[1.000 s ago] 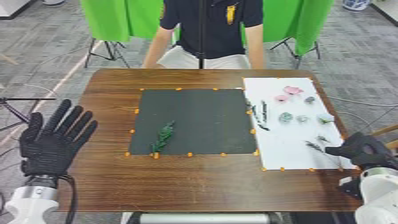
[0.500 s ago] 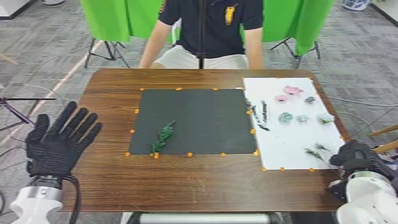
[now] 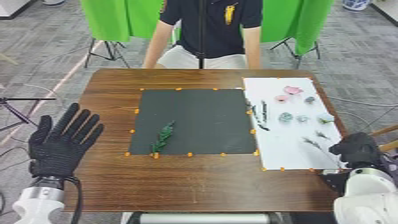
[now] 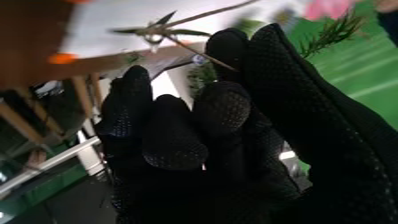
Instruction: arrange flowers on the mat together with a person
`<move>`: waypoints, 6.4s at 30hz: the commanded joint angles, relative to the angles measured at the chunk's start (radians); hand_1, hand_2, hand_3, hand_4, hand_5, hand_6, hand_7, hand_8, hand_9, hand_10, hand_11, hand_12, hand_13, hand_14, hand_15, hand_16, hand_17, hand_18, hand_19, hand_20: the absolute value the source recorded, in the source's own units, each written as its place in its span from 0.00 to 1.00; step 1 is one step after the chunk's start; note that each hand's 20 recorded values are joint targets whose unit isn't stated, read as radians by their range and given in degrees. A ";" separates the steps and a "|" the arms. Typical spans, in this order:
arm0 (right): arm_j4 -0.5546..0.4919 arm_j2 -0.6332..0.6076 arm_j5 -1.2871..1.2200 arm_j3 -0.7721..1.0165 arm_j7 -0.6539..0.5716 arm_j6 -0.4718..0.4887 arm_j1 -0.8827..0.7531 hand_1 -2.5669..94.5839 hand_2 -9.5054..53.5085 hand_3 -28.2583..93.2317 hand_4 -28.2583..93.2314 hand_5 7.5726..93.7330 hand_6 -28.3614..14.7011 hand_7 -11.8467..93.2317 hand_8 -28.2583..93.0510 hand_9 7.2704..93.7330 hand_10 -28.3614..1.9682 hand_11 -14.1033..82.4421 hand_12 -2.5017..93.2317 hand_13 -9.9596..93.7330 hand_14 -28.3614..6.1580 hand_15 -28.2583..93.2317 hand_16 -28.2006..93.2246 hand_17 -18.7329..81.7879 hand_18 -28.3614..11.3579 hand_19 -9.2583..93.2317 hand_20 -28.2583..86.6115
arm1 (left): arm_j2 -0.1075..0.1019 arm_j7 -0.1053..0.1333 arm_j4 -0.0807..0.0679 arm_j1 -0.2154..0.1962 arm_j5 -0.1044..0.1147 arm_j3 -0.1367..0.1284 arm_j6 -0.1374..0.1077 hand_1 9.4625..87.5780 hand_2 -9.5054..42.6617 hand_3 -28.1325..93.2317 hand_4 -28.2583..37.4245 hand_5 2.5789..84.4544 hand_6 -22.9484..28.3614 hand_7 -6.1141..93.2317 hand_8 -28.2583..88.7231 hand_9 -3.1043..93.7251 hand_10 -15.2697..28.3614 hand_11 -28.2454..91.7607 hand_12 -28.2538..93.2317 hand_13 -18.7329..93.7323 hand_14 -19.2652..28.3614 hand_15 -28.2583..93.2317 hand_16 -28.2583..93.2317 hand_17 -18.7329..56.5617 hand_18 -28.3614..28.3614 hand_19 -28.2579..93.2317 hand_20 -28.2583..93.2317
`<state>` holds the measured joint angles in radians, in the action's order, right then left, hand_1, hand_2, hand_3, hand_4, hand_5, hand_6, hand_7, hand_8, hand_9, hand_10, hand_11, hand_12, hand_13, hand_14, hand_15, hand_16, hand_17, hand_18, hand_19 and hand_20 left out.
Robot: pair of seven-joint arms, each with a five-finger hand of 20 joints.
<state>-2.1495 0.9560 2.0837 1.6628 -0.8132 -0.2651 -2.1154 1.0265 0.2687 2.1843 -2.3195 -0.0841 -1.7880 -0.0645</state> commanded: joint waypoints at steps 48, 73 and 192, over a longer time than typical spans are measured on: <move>0.307 0.384 0.036 -0.882 -0.099 0.113 0.682 0.55 0.00 0.84 0.10 0.72 0.58 0.59 0.36 0.81 0.52 0.80 0.54 0.78 0.36 0.89 0.68 0.62 0.04 1.00 0.55 | -0.054 -0.020 -0.011 0.058 0.047 0.075 -0.112 0.21 0.48 0.81 0.00 0.50 0.61 0.18 0.16 0.40 0.70 0.39 0.32 0.40 0.73 0.50 0.20 0.15 0.77 0.51 0.36; 0.374 0.457 0.088 -0.906 -0.112 0.072 0.677 0.54 0.00 0.84 0.09 0.68 0.56 0.55 0.34 0.79 0.49 0.77 0.56 0.78 0.36 0.89 0.68 0.61 0.02 1.00 0.53 | -0.068 -0.033 -0.026 0.088 0.051 0.102 -0.111 0.21 0.48 0.82 0.00 0.50 0.61 0.18 0.16 0.40 0.71 0.40 0.32 0.40 0.74 0.51 0.20 0.15 0.77 0.51 0.35; 0.036 0.218 -0.913 0.202 0.799 0.446 0.126 0.16 0.16 0.89 0.03 0.34 0.56 0.20 0.16 0.30 0.53 0.17 0.14 0.33 0.58 0.27 0.33 0.31 0.42 0.33 0.33 | -0.019 0.059 0.002 0.011 0.054 -0.025 -0.123 0.19 0.52 0.79 0.00 0.48 0.59 0.16 0.16 0.39 0.66 0.36 0.27 0.39 0.62 0.38 0.16 0.21 0.69 0.45 0.33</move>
<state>-2.1019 1.1677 1.1706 1.8810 -0.0335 0.2000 -1.9682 1.0021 0.3373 2.1913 -2.3052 -0.0283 -1.8147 -0.1772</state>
